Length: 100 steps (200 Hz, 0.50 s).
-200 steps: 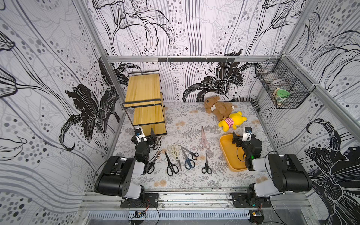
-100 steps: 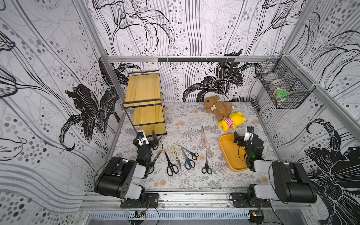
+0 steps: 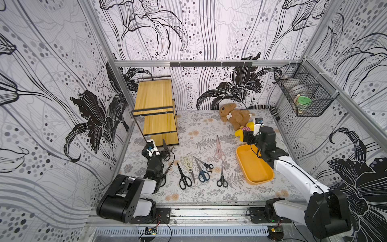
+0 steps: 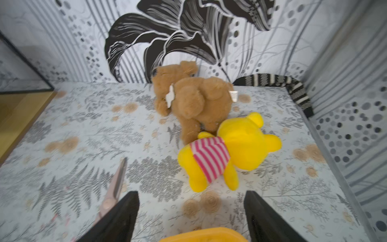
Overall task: Put the scissors into the storage box
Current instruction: Pick up the scissors from the center of the board.
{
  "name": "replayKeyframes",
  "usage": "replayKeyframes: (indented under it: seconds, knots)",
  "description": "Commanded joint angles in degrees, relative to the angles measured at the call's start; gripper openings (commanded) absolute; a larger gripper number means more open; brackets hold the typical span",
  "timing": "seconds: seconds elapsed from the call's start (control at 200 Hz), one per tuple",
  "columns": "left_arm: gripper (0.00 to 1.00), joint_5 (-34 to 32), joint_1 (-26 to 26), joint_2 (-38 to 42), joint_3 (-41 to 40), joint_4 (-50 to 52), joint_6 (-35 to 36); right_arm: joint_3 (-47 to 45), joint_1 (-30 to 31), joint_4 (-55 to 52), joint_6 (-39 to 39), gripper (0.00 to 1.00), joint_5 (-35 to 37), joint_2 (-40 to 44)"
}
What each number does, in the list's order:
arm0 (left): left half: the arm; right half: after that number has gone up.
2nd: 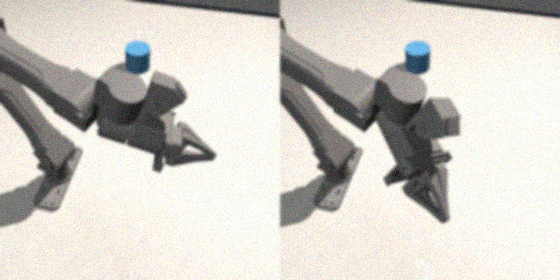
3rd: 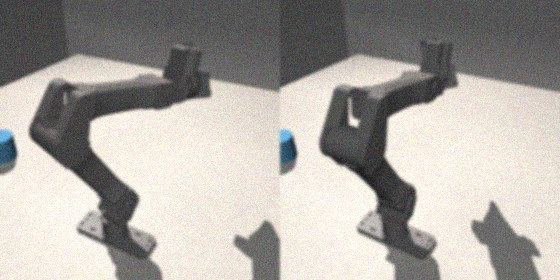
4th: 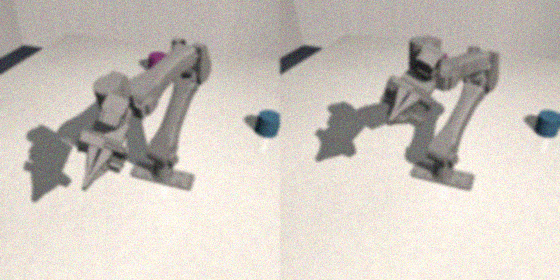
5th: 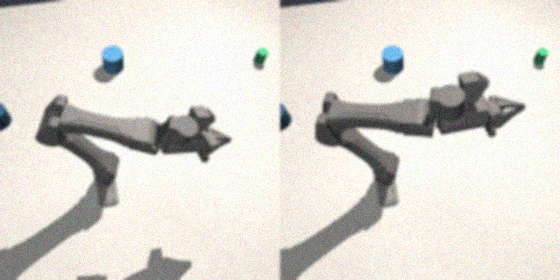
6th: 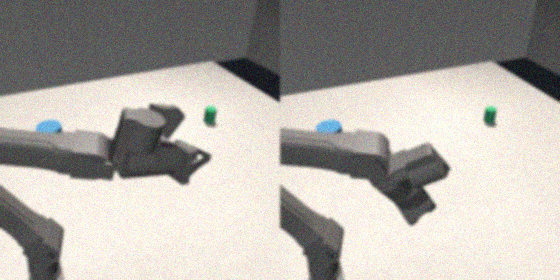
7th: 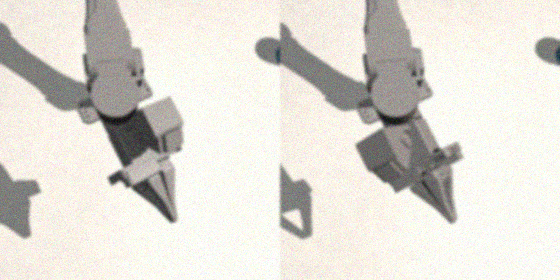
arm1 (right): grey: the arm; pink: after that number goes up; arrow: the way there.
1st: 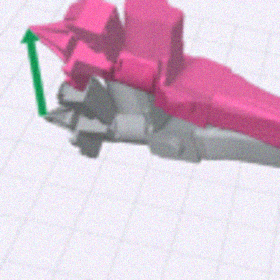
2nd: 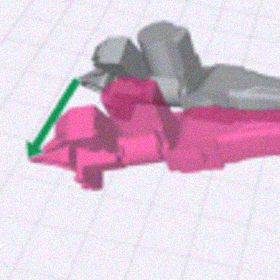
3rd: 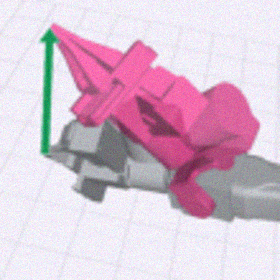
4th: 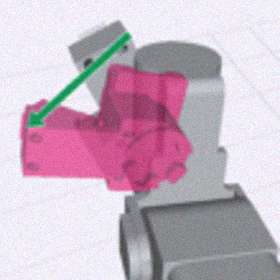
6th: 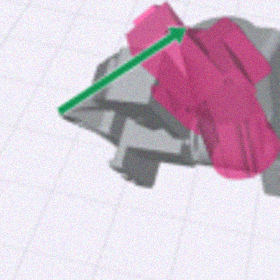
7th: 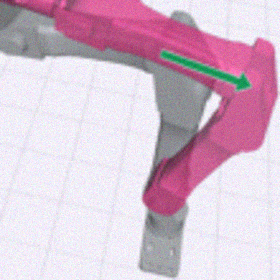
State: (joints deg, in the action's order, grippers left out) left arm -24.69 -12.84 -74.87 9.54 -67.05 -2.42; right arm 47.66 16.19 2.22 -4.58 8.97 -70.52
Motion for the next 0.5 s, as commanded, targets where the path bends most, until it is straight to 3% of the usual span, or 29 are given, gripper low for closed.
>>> replayKeyframes:
  seconds: [0.0, 0.2, 0.33, 0.496]
  knots:
    - [0.98, -0.72, -1.52, 7.40, 4.63, 13.72, 0.05, 4.79, 5.45, -12.82, -3.32, 0.81, 2.20, -4.10]
    - [0.98, -2.29, -5.26, 17.57, 11.96, 37.93, -14.45, 15.23, 15.51, -20.56, -7.73, 0.77, 0.78, -14.32]
    - [0.98, -1.96, -8.49, 16.58, 18.74, 52.80, -23.24, 19.60, 21.38, -23.94, -10.76, 0.75, 2.53, -19.98]
    - [0.98, 2.73, -11.07, 12.96, 23.57, 61.78, -29.87, 24.43, 26.52, -30.25, -18.35, 0.66, 3.71, -26.31]
